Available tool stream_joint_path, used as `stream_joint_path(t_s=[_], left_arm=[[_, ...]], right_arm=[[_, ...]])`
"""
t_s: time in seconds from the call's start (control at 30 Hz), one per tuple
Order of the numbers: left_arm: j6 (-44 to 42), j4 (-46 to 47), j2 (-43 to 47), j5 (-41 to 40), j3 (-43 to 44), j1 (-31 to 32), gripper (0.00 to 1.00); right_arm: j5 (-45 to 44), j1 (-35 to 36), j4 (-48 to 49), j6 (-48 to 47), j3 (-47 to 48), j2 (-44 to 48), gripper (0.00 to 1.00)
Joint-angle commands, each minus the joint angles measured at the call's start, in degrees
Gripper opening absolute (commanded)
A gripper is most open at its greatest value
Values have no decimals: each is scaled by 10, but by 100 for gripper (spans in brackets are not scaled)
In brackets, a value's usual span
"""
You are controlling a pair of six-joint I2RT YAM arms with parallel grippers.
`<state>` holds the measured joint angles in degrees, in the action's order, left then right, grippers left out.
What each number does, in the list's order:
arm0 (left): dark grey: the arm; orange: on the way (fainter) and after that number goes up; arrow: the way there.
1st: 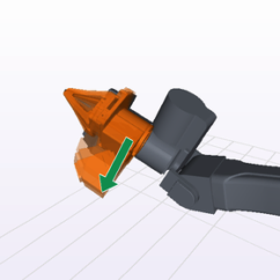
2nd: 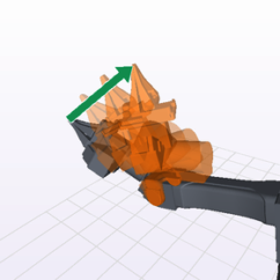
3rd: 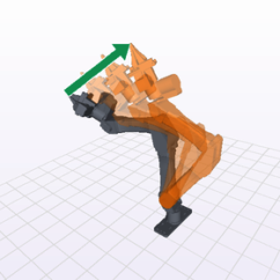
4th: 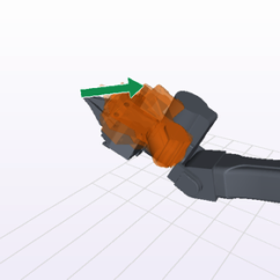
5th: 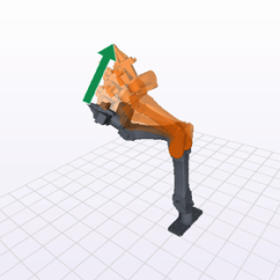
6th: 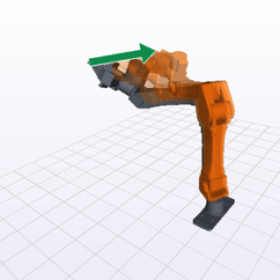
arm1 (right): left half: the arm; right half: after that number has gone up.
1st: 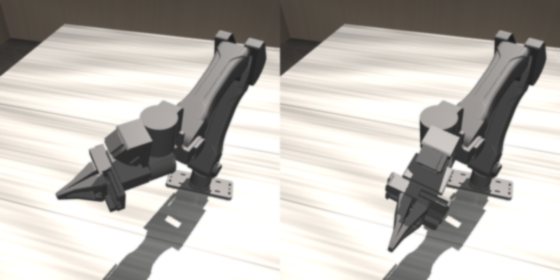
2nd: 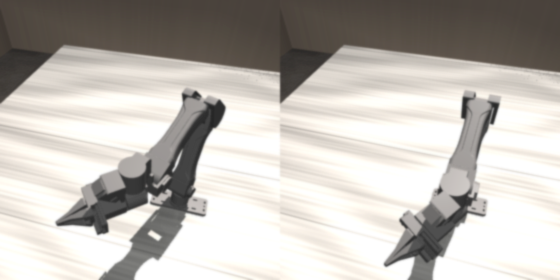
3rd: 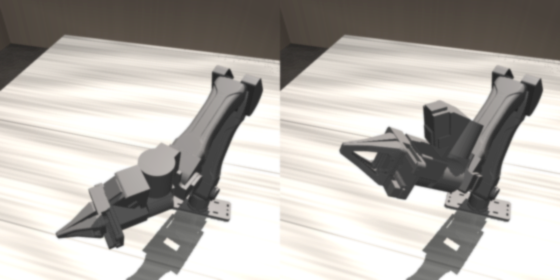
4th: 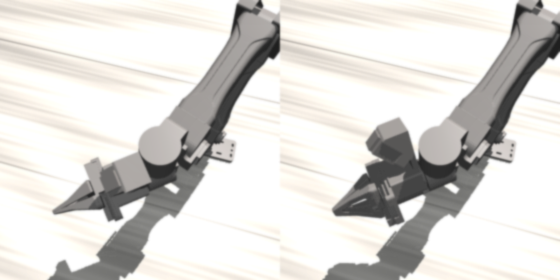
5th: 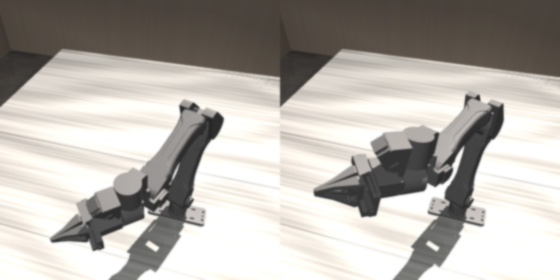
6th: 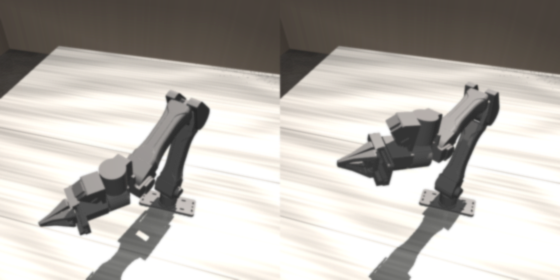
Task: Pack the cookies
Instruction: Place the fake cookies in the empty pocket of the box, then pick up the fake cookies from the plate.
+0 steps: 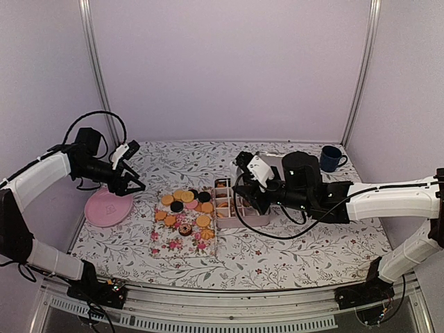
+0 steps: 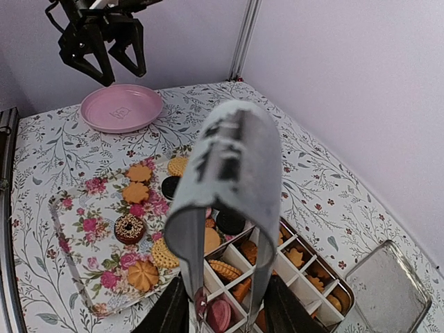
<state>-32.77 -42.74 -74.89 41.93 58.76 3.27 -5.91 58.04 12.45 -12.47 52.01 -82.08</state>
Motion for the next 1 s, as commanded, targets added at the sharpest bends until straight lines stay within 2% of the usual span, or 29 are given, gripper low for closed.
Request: stream_joint_path(t_s=[0.0,0.33,0.73,0.97], left_arm=[[0,-1,11,0,5,6,70],[5,-2,8,-4,12,7,70],[2,-6,13,-22,1,-1,70],[-11,-11,23,-26,-6,-3,71]], right_arm=[[-11,-2,18,6,20,15,36],[4,-2,76,8,56,5,31],[49,-3,153,21,225,-213,32],[44,-3,152,24,263,-286,32]])
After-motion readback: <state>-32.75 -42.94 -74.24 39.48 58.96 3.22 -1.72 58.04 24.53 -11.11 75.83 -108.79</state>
